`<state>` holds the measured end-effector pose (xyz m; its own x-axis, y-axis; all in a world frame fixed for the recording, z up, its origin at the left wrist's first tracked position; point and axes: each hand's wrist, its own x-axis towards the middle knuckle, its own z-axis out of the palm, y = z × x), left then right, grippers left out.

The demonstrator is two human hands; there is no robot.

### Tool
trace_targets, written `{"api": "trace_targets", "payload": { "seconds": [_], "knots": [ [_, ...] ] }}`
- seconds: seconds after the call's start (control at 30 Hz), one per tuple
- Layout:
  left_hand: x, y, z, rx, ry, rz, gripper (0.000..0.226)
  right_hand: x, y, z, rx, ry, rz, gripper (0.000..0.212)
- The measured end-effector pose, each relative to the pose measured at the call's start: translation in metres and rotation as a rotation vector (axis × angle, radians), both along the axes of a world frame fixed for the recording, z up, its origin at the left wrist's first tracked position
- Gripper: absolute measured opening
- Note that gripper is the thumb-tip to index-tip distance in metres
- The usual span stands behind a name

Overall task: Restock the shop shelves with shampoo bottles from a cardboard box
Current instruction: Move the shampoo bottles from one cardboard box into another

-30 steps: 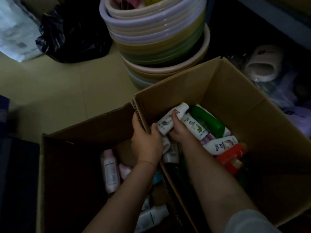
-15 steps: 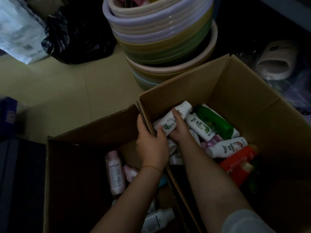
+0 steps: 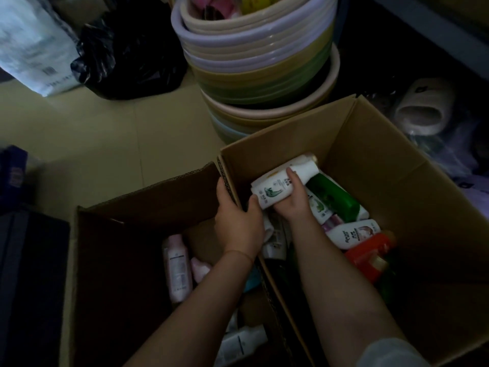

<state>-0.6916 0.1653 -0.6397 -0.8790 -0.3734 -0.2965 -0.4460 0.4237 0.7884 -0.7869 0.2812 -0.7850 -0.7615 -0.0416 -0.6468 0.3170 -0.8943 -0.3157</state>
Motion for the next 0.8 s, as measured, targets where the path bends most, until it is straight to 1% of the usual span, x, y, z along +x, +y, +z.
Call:
{"api": "trace_targets", "payload": {
  "seconds": [0.13,0.2,0.3,0.43,0.47,0.53,0.57,0.6,0.63,0.67,0.73,0.77,0.8],
  "knots": [
    [-0.002,0.004,0.001,-0.027,0.000,0.002,0.073,0.005,0.008,0.014,0.061,-0.026,0.031,0.046],
    [-0.003,0.007,0.002,-0.040,0.000,0.011,0.073,0.014,0.017,0.027,0.086,-0.003,0.073,0.046],
    [-0.004,0.012,0.004,-0.033,-0.010,0.021,0.072,0.030,0.033,0.057,0.144,0.037,0.154,0.058],
    [-0.002,0.004,0.004,-0.016,-0.036,-0.015,0.071,0.051,0.043,0.118,0.210,0.113,0.204,0.080],
    [0.000,-0.002,0.004,0.012,-0.041,-0.042,0.070,0.057,0.041,0.136,0.226,0.134,0.231,0.082],
    [0.005,-0.018,0.004,0.121,-0.079,-0.119,0.063,0.068,0.031,0.167,0.270,0.196,0.291,0.079],
    [0.009,-0.031,0.005,0.168,-0.076,-0.148,0.054,0.073,0.022,0.180,0.296,0.234,0.343,0.076],
    [0.016,-0.047,0.007,0.186,-0.029,-0.164,0.045,0.077,0.011,0.192,0.320,0.276,0.403,0.075],
    [0.024,-0.066,0.010,0.142,0.064,-0.158,0.039,0.081,-0.003,0.202,0.336,0.321,0.466,0.073],
    [0.031,-0.088,0.012,0.029,0.170,-0.143,0.035,0.085,-0.019,0.211,0.358,0.359,0.525,0.069],
    [0.046,-0.137,0.010,-0.334,0.295,-0.064,0.037,0.092,-0.060,0.220,0.427,0.418,0.653,0.053],
    [0.052,-0.161,0.008,-0.497,0.284,0.013,0.040,0.095,-0.083,0.221,0.457,0.415,0.721,0.046],
    [0.058,-0.183,0.007,-0.591,0.228,0.098,0.042,0.099,-0.109,0.218,0.474,0.391,0.779,0.040]
  ]
}}
